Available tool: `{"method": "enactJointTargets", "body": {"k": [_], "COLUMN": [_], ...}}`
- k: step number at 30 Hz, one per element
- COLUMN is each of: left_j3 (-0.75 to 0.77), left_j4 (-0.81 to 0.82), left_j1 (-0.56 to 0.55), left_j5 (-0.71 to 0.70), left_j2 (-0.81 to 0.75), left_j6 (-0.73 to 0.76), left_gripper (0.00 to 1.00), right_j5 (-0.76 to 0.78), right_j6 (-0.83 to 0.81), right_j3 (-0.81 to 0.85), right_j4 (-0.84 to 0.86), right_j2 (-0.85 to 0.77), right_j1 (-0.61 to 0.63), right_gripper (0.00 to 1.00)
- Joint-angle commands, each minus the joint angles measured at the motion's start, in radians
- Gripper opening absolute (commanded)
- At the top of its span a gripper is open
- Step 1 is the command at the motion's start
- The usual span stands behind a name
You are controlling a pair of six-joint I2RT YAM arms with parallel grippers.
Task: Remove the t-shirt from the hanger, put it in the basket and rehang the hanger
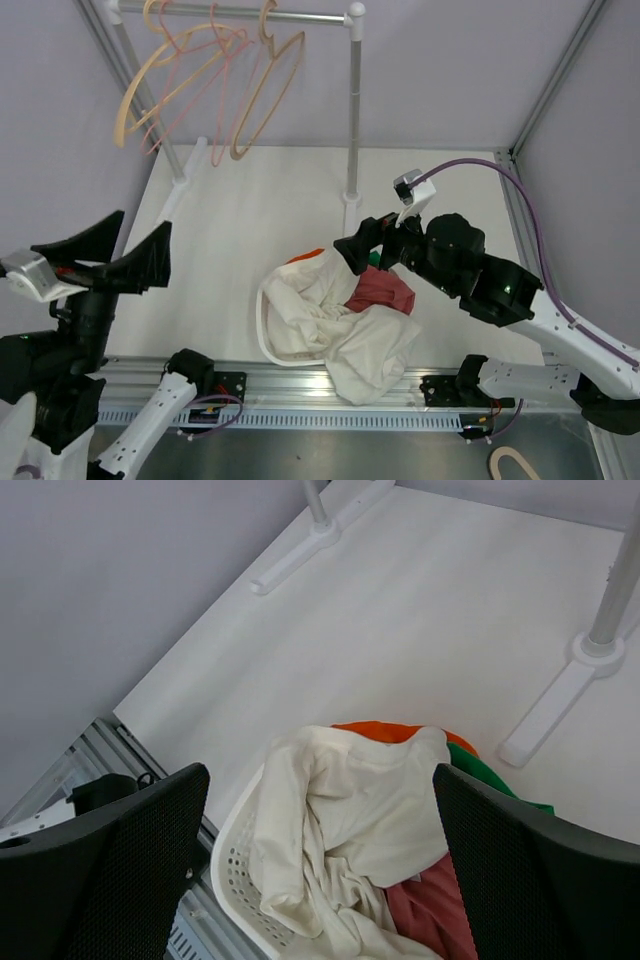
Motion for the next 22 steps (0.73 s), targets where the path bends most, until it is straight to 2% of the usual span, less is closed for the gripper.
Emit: {"method": "enactJointTargets", "body": {"k": [1, 6, 10, 22], "left_j3": [-0.092, -0.148, -0.194, -0.209], "left_j4": [-0.202, -0.325, -0.344, -0.338], "left_j1": [0.003, 0.003, 0.003, 0.003], "left_j5": [0.082, 0.043, 0.013, 0.016], "left_j2": [-0.064, -0.162, -0.219, -0.199], "left_j6": [-0.001, 0.025, 0.025, 0.008], "left_gripper": [1.0, 0.99, 0.99, 0.99], "right_j5": [0.025, 0.042, 0.061, 0.082], "right_j6": [-0.032, -0.027, -0.026, -0.018], "right_j3": [0.021, -0.027, -0.05, -0.062], "right_j4": [-0.031, -0.018, -0.008, -0.029], "right_j2": [-0.015, -0.047, -0.073, -0.099], "right_j1": [-0.01, -0.016, -0.017, -0.019], "right_gripper": [0.99, 0.99, 0.99, 1.0]}}
